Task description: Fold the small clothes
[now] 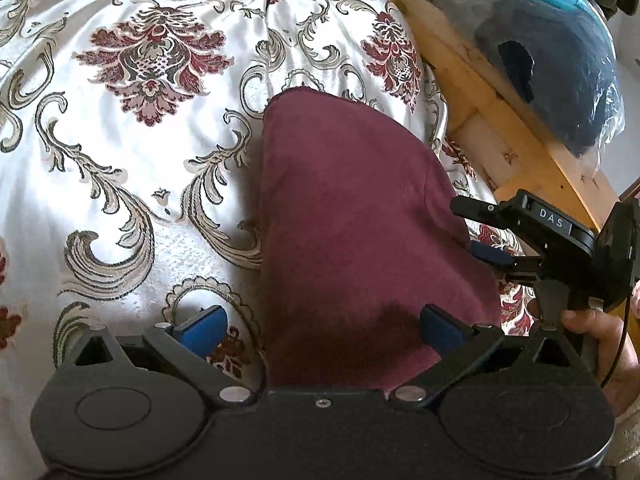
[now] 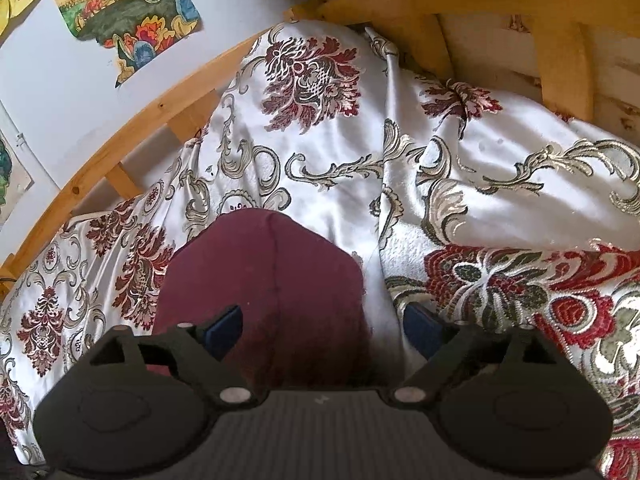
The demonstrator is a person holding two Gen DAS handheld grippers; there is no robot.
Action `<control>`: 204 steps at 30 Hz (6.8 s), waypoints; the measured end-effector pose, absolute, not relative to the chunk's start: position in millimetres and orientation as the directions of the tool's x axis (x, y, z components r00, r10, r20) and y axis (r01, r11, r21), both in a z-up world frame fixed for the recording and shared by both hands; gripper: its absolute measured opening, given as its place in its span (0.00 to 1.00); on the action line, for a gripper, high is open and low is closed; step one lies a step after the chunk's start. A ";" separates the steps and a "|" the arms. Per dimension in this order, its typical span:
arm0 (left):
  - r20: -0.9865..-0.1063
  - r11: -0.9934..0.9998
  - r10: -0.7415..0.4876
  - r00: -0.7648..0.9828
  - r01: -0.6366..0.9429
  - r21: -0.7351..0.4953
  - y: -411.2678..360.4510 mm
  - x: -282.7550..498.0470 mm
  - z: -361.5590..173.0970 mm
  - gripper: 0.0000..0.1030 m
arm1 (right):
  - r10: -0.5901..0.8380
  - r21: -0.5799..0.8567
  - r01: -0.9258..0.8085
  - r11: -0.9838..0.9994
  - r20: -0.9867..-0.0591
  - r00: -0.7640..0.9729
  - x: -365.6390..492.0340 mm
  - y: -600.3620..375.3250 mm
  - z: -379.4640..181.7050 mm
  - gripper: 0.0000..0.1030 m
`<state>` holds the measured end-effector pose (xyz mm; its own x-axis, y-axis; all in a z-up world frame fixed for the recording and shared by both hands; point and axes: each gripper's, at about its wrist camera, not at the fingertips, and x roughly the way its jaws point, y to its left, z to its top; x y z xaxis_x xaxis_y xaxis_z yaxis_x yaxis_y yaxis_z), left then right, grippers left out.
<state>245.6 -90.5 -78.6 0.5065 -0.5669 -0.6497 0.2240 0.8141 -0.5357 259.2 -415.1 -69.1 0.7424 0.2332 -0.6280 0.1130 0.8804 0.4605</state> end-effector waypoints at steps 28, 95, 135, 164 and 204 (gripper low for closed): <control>-0.651 0.728 -0.684 0.328 0.253 -0.638 -110.6 254.1 -101.6 0.91 | 0.281 0.458 0.089 0.885 -0.676 0.681 275.9 -387.1 -87.8 0.33; -0.522 1.000 -0.019 0.852 0.007 -0.023 -51.1 180.0 52.1 0.99 | 0.088 0.111 -0.057 0.992 -0.304 0.949 167.6 -286.7 20.1 1.00; -0.518 0.999 -0.013 0.855 0.028 0.022 -31.0 38.6 19.7 0.99 | 0.055 -0.054 -0.078 0.995 -0.348 0.936 15.4 -261.4 14.6 1.00; -0.522 0.999 -0.012 0.853 0.033 0.031 -31.5 38.0 19.0 0.99 | 0.057 -0.007 -0.063 0.998 -0.344 0.937 16.7 -271.0 16.5 1.00; -0.529 0.998 -0.013 0.848 0.042 0.043 -24.7 37.3 17.6 0.99 | 0.059 0.027 -0.053 0.998 -0.345 0.937 15.2 -272.6 15.1 1.00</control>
